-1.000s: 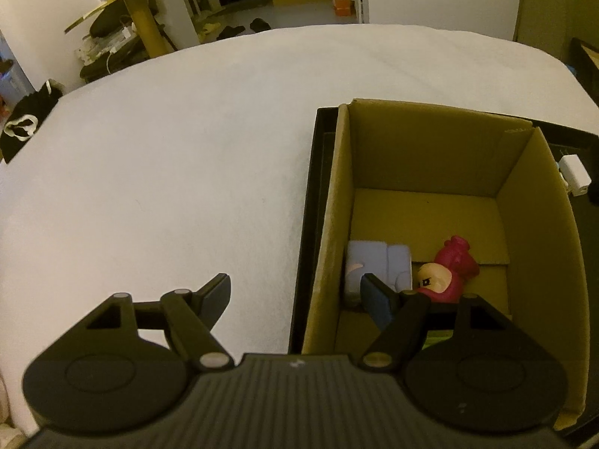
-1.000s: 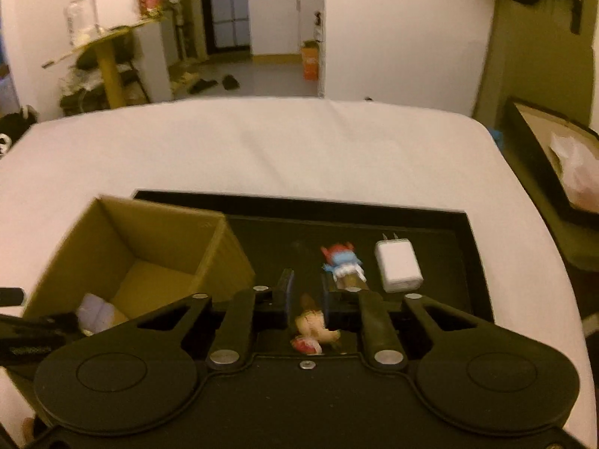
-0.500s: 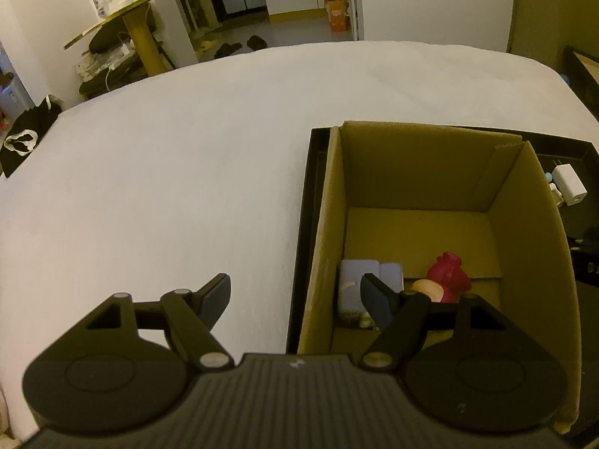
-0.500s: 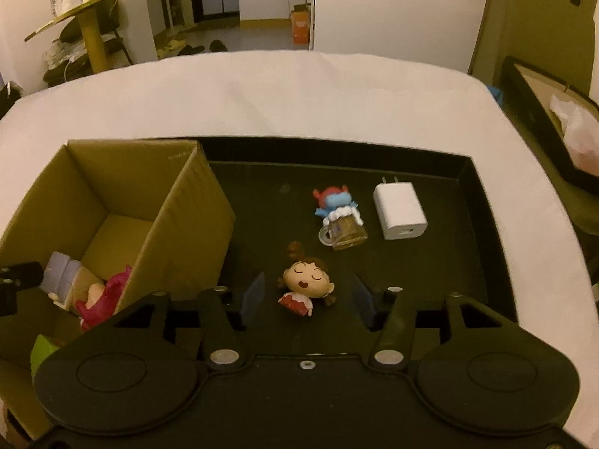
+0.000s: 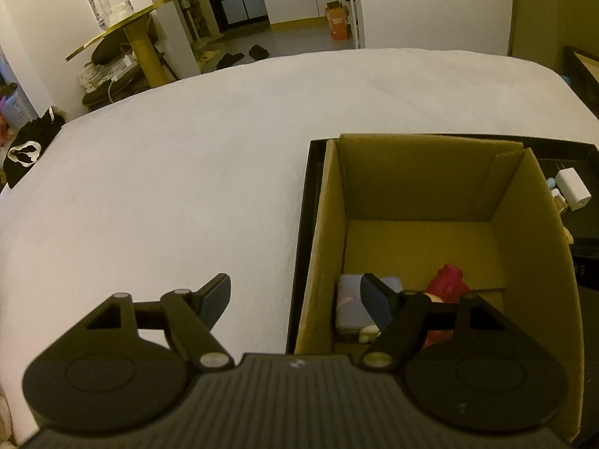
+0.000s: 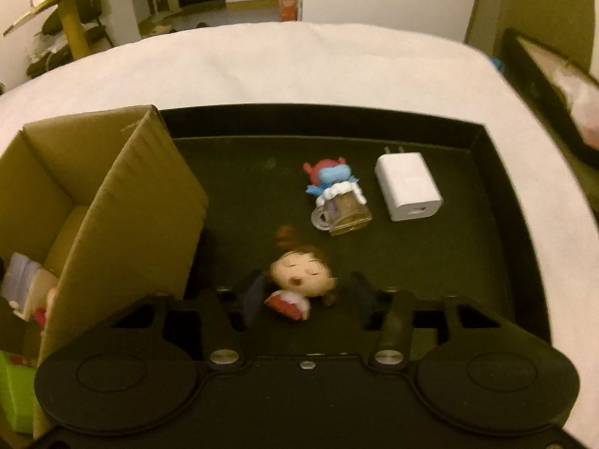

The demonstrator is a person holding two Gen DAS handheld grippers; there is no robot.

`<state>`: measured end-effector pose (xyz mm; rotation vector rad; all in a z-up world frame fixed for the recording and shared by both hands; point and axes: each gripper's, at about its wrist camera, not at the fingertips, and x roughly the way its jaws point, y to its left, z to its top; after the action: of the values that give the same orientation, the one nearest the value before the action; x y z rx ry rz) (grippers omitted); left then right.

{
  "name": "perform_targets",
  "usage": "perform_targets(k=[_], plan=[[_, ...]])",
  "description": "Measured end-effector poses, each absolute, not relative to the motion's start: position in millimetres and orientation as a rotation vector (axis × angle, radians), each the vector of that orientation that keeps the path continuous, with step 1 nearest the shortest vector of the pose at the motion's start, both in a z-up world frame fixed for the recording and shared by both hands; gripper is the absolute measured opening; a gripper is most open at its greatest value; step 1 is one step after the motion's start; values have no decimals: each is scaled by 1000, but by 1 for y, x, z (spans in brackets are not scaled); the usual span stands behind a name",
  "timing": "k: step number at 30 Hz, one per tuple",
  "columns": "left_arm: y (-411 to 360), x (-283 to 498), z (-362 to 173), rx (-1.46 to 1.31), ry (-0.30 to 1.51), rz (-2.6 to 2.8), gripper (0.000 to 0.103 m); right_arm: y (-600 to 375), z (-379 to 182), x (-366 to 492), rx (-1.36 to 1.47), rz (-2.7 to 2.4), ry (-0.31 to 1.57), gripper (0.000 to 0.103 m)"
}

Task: Organize rigid objects
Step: 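Carry the doll figure with the right gripper over the box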

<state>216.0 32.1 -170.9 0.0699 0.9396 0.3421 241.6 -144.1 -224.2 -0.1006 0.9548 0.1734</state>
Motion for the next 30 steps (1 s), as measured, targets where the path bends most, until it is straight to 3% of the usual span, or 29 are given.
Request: perform_targets(k=[4, 5, 6, 30], plan=[[32, 218, -171, 62, 939, 338, 75, -143, -211, 239, -144, 172, 915, 37], [31, 218, -171, 63, 937, 337, 75, -144, -206, 239, -136, 168, 913, 24], [31, 218, -171, 64, 936, 337, 75, -146, -202, 239, -130, 165, 908, 22], [38, 207, -164, 5, 907, 310, 75, -123, -126, 221, -172, 213, 764, 22]])
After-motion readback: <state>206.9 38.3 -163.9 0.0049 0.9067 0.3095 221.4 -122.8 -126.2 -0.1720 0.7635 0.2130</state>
